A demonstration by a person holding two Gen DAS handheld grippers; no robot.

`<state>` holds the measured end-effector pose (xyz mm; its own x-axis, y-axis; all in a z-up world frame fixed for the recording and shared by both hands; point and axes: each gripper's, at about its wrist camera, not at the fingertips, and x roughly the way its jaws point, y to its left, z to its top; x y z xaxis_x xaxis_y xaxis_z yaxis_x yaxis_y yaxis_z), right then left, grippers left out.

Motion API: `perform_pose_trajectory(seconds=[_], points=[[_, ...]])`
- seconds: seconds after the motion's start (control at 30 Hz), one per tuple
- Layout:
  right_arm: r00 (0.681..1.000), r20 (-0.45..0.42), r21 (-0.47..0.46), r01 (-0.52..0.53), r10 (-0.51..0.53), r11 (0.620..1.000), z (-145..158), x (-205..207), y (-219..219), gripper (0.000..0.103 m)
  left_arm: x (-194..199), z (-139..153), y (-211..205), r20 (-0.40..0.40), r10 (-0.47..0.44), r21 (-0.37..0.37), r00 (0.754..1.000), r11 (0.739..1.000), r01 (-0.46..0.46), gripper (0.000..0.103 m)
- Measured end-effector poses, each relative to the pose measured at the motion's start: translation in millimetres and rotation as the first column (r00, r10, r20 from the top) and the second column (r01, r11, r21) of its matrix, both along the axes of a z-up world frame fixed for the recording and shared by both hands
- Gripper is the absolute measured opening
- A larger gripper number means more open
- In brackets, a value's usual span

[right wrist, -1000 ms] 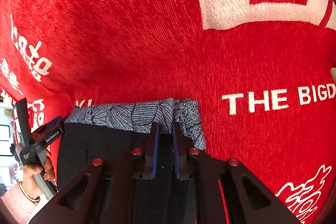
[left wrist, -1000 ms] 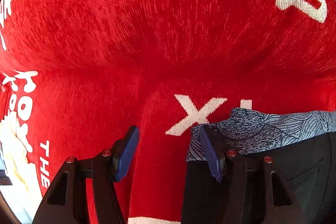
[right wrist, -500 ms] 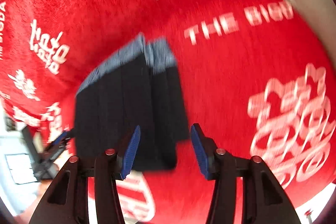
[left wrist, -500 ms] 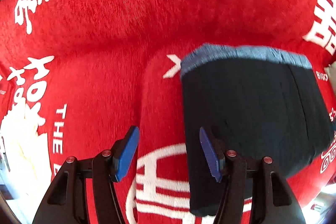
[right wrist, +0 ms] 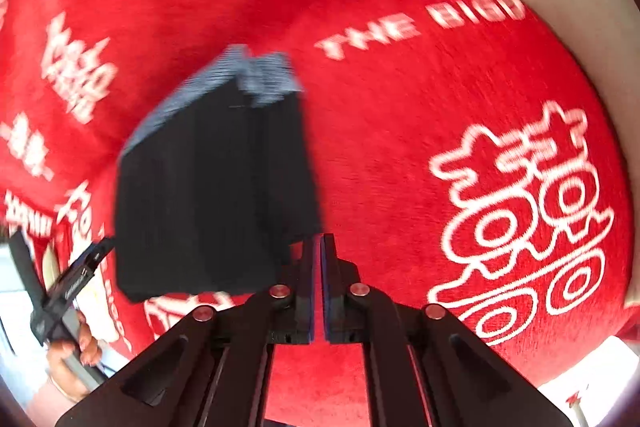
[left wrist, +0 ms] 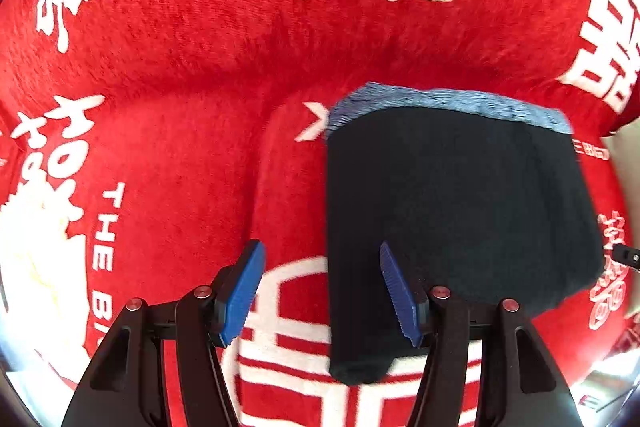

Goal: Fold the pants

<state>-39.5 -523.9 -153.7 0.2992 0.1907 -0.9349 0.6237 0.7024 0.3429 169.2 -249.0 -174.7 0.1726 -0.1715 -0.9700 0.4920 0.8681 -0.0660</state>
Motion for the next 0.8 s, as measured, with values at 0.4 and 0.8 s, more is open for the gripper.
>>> perform_pose_trajectory(seconds=[0.4, 0.8], points=[[0.957, -0.085, -0.129, -0.287, 0.278, 0.949, -23, 60, 59, 0.009, -27, -29, -16, -0.062, -0.026, 0.011, 0.998, 1.000, 0.026, 0.061], [0.940, -0.117, -0.209, -0.338, 0.320, 0.918, -19, 56, 72, 0.017, -20, -34, -10, -0.079, 0.033, 0.015, 0.996, 0.999, -0.032, 0.079]])
